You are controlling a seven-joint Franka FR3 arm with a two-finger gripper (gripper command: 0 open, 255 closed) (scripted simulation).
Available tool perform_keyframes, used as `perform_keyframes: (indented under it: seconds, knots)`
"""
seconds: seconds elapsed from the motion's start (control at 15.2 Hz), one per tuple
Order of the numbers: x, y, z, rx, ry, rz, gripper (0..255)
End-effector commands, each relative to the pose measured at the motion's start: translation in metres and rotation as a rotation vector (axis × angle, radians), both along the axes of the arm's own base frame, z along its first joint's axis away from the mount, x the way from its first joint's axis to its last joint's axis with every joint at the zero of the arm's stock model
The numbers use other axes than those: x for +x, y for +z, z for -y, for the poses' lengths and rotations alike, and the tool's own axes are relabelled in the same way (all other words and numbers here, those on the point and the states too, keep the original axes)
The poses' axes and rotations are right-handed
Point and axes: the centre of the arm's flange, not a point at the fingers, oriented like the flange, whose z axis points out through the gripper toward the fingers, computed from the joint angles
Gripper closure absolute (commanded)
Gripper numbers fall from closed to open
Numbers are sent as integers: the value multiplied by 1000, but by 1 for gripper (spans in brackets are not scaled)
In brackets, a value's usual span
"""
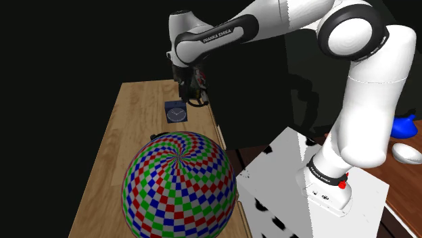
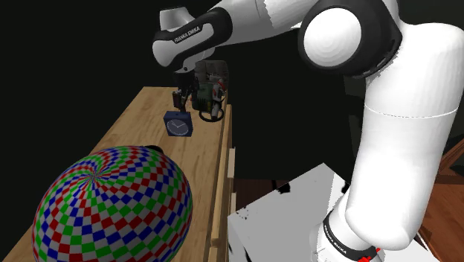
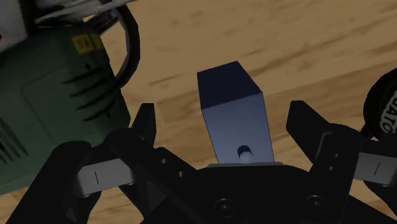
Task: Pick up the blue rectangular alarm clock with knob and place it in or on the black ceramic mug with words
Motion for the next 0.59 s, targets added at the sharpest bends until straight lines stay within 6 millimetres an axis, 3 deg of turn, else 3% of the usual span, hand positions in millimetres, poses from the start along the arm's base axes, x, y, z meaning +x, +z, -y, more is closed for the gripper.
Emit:
perform_keyframes:
  seconds: [0.0,0.13,0.53]
  knots:
    - [9,-12,-24,3,52,1,0]
    - [14,-19,-41,5,90,1,0]
    - [15,-51,-41,5,90,1,0]
